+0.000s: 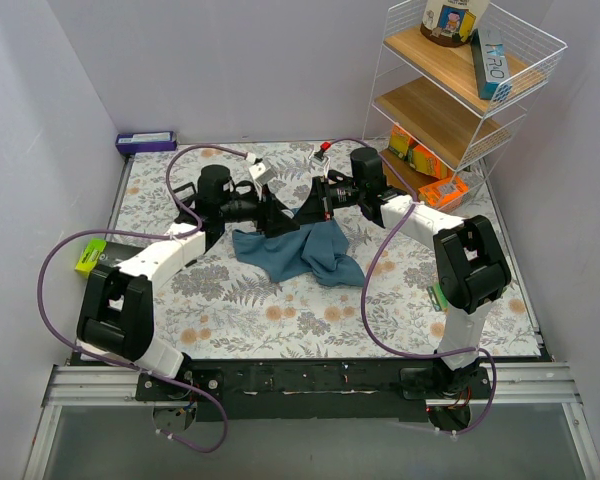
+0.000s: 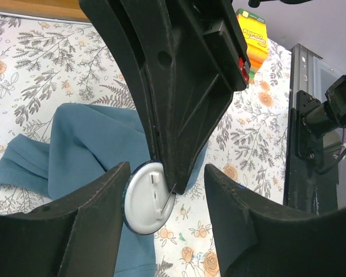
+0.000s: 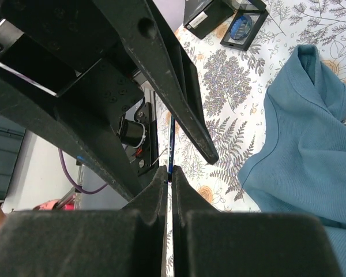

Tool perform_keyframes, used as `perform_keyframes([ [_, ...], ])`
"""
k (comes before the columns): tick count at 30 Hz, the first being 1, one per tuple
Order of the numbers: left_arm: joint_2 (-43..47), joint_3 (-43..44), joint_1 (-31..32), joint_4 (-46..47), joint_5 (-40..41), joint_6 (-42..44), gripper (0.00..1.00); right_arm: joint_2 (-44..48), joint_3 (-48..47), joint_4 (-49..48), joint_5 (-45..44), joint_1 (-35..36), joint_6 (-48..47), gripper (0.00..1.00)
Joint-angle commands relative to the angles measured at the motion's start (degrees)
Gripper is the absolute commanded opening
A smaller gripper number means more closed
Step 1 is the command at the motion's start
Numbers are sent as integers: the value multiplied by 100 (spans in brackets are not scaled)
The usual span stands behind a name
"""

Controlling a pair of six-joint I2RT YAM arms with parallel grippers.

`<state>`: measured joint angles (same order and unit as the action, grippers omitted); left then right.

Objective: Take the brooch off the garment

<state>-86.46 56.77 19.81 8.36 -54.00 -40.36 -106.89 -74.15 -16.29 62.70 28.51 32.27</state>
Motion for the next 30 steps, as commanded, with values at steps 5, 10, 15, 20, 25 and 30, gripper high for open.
perform_keyframes([
  [5, 691, 879, -13, -1555, 380, 1565, 55, 142, -196, -93, 32, -56, -177, 1],
  [10, 657, 730, -13, -1908, 733, 2014, 59, 169, -179, -76, 41, -74, -213, 1],
  [15, 437, 756, 14, -1865, 355, 1900, 58, 160, -188, -67, 32, -83, -221, 1],
  [20, 279, 774, 93, -1856, 522, 2014, 51, 169, -153, -84, 32, -83, -221, 1],
  [25, 164, 897, 93, -1847, 618, 1988, 38, 160, -170, -102, 23, -74, -230, 1],
  [30, 112, 923, 102, -1847, 662, 1971, 29, 151, -179, -93, 23, -74, -230, 1],
])
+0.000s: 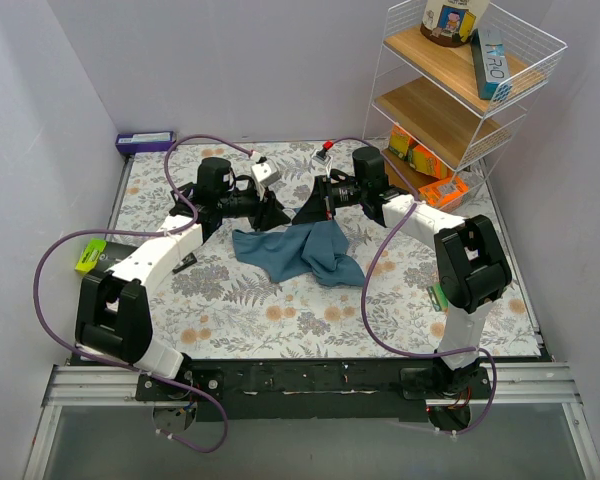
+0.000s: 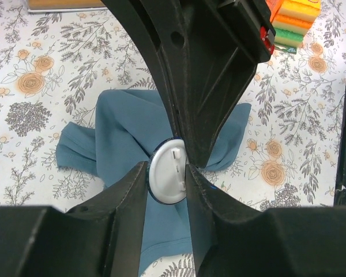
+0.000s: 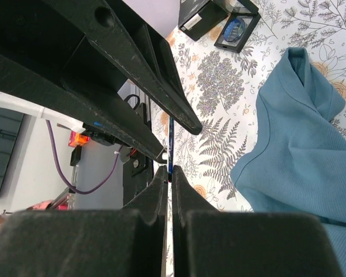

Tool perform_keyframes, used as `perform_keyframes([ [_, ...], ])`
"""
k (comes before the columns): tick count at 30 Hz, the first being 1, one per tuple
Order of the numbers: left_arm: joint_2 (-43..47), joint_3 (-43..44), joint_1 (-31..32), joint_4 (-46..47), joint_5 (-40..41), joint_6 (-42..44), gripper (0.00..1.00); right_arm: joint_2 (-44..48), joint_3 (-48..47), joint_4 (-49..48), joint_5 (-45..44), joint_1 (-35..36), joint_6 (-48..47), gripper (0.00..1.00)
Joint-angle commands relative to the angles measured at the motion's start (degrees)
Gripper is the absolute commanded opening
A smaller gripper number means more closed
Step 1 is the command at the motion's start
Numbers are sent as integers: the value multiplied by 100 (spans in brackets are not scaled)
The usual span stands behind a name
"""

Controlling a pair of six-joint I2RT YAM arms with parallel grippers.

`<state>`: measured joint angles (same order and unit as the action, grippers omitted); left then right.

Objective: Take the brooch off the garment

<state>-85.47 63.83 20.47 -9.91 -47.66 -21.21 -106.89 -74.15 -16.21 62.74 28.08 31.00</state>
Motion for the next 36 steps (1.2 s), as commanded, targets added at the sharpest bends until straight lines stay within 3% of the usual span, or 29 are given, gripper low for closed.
perform_keyframes([
  [1, 4, 217, 36, -11, 29, 47, 28, 134, -179, -102, 19, -30, -103, 1],
  [9, -83, 261, 36, -54, 178, -164, 22, 133, -187, -172, 106, -30, -147, 1],
  [24, -882, 709, -8, -318, -595, -559, 6, 379, -293, -629, 748, 295, -578, 1],
  [27, -1032, 797, -130, -283, -937, -770, 4, 415, -311, -629, 818, 295, -674, 1],
  [29, -1217, 841, -192, -309, -1578, -832, 3, 415, -354, -699, 871, 304, -727, 1],
  [36, -1683, 973, -210, -766, -2941, -481, 0, 388, -679, -665, 1003, 339, -868, 1],
])
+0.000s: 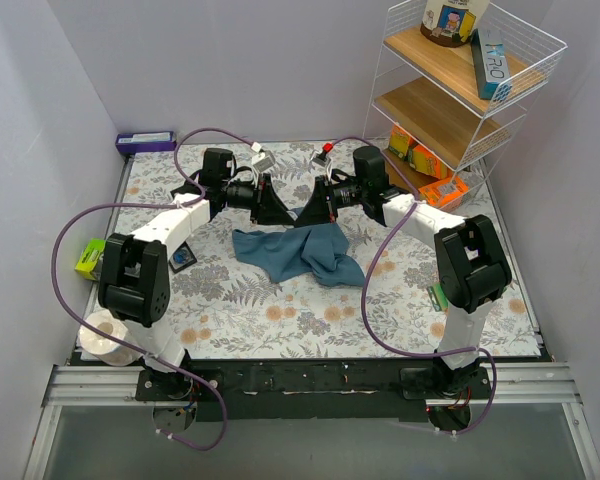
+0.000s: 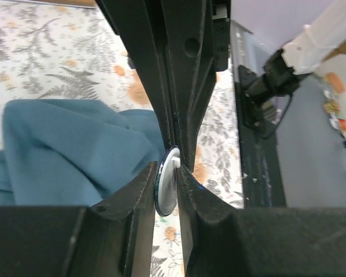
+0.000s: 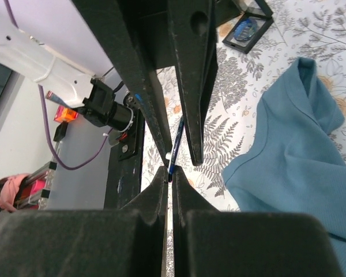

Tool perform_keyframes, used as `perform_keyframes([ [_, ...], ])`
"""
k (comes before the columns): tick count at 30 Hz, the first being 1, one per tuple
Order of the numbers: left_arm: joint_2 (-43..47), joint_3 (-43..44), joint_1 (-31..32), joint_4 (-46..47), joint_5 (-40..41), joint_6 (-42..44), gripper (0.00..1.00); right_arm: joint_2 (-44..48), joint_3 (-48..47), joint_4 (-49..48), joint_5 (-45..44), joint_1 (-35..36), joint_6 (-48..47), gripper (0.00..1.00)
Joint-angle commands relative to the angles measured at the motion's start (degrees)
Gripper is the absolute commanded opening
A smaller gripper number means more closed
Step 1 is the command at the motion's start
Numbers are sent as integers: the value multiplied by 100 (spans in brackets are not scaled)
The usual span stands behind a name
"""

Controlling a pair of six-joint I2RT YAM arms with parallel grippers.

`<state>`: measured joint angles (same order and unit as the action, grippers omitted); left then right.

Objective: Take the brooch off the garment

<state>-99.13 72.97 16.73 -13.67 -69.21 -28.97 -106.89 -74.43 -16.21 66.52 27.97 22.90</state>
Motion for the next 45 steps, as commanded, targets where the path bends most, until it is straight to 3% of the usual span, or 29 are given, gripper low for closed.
perform_keyframes([
  [1, -352, 68, 155, -399, -918, 322, 0, 388, -651, -647, 634, 350, -57, 1],
  [5, -431, 112, 155, -854, -1069, 716, 0, 432, -634, -533, 660, 341, -154, 1],
  [14, -599, 736, -12, -2885, -401, 2545, 1, 555, -915, 152, 722, 359, -891, 1],
  [19, -371, 639, -82, -2711, -32, 2449, 0, 696, -941, 539, 722, 411, -1356, 1],
  [21, -300, 561, -82, -2352, 126, 2002, 0, 722, -959, 750, 696, 446, -1472, 1],
  [25, 112, 132, -65, -1254, 767, 913, 13, 740, -924, 812, 608, 482, -1438, 1],
  [29, 544, -221, -38, -506, 1427, 463, 18, 731, -836, 646, 537, 473, -1244, 1],
  [36, 807, -388, -47, -795, 1516, 787, 23, 705, -862, 522, 581, 464, -1156, 1],
  [45, 781, -389, -47, -1445, 611, 1561, 39, 687, -845, 540, 529, 473, -1164, 1],
])
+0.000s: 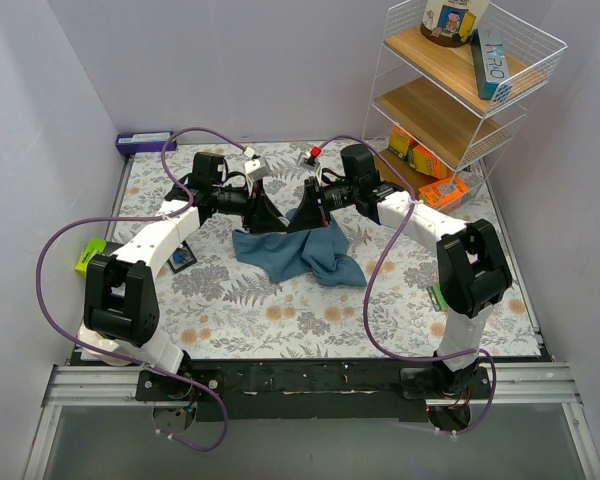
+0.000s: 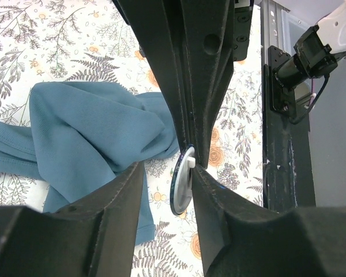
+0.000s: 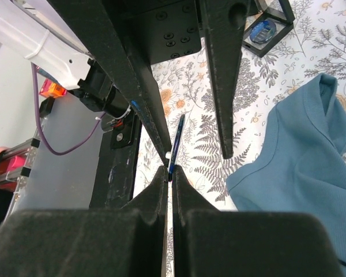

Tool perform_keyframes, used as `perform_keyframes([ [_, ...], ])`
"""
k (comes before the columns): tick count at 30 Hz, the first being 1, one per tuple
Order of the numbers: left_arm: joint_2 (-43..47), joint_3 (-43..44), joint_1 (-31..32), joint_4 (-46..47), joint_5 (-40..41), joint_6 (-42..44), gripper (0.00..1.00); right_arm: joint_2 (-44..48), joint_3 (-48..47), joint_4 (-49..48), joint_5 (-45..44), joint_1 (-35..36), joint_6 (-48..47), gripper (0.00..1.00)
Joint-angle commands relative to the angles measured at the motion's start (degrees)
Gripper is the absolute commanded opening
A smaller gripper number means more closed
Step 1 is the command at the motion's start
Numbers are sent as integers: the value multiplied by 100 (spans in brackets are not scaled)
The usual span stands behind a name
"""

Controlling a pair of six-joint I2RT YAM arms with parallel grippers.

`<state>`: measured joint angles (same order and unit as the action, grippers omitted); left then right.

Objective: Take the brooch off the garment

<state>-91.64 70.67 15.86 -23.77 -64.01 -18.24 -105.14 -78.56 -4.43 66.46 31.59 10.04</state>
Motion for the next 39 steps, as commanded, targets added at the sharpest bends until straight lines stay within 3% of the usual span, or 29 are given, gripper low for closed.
perform_keyframes([
  [1, 32, -142, 40, -488, 47, 488, 40, 512, -423, -630, 535, 101, 129, 1],
  [9, 66, 201, 32, -1384, -103, 1033, 46, 539, -309, -559, 359, 49, 121, 1],
  [11, 84, 192, 14, -1446, -103, 998, 40, 521, -291, -568, 342, 49, 112, 1],
  [13, 6, 253, 14, -1682, -77, 1033, 24, 504, -291, -551, 342, 49, 94, 1],
  [14, -38, 350, 5, -1797, -77, 1076, 12, 486, -291, -542, 342, 40, 86, 1],
  [15, -73, 368, -21, -1876, -94, 1103, 8, 477, -291, -533, 316, 40, 77, 1],
  [18, -100, 263, -117, -1710, 54, 875, 0, 442, -309, -576, 193, -30, 277, 20],
  [19, -109, 245, -144, -1693, 325, 875, 0, 442, -300, -707, 166, -152, 479, 31],
  [20, -118, 236, -170, -1684, 554, 910, 0, 451, -291, -1022, 166, -241, 664, 36],
  [21, -135, 219, -232, -1640, 895, 927, 0, 460, -317, -1095, 166, -346, 796, 59],
  [22, -153, 219, -276, -1622, 1229, 971, 0, 468, -378, -1026, 105, -547, 789, 69],
  [25, -275, 219, -522, -1421, 2679, 1086, 0, 512, -677, -306, -185, -943, 282, 84],
  [29, -574, 324, -759, -1095, 4804, 1436, 0, 573, -775, 355, -598, -1269, -151, 90],
  [33, -767, 193, -768, -472, 6237, 2024, 0, 609, -687, 416, -950, -1323, -205, 92],
  [39, -1365, 412, -777, 135, 7463, 2290, 0, 635, -634, 372, -1021, -1331, -90, 93],
])
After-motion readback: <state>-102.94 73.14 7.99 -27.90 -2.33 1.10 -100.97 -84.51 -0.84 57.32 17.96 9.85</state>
